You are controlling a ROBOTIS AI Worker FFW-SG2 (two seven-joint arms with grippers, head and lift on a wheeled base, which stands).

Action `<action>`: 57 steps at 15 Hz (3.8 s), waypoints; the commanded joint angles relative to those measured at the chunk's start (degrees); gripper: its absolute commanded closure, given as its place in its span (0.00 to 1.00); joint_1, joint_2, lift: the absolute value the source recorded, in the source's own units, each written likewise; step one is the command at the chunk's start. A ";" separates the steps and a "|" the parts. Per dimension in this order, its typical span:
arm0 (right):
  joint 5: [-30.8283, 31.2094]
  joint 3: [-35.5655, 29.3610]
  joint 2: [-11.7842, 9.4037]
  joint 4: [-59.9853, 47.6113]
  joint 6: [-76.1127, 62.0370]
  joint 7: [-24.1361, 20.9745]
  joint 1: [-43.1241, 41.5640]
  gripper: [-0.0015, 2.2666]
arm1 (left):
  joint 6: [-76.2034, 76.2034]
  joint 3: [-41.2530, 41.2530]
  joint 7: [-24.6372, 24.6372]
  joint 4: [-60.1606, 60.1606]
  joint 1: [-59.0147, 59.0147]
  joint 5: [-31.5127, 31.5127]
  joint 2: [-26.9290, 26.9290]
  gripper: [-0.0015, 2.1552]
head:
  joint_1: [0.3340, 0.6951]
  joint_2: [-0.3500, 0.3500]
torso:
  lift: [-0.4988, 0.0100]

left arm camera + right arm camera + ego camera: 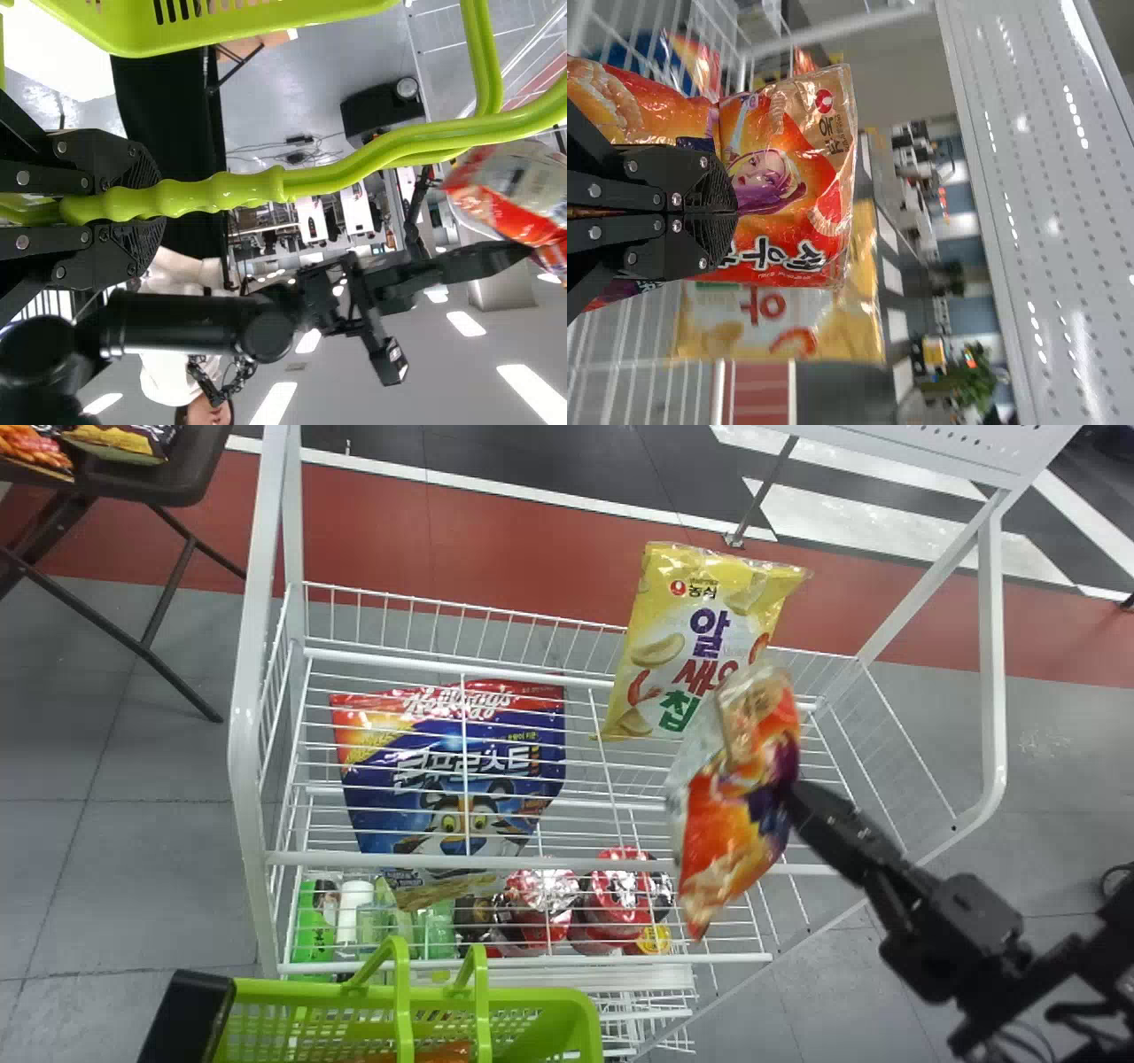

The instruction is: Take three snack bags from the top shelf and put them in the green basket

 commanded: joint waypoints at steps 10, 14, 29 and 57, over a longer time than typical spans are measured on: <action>-1.79 3.51 0.05 3.54 49.82 15.92 4.11 0.99 | 0.07 -1.19 0.91 1.29 -2.70 -0.43 -1.38 0.74 | 1.00 0.00 | 0.93; -6.00 3.07 0.05 4.33 57.50 18.56 5.43 0.99 | 0.07 -2.69 0.91 1.64 -3.23 -1.39 -2.61 0.74 | 1.00 0.00 | 0.93; 1.99 10.80 0.05 4.68 28.90 12.49 7.63 0.01 | 0.07 -3.74 0.73 0.67 -2.18 -1.39 -2.26 0.74 | 1.00 0.00 | 0.93; 19.75 33.48 0.05 -2.79 -23.30 -32.59 8.68 0.03 | 0.07 -4.53 3.37 -0.65 -1.74 -2.01 -1.11 0.75 | 1.00 0.00 | 0.93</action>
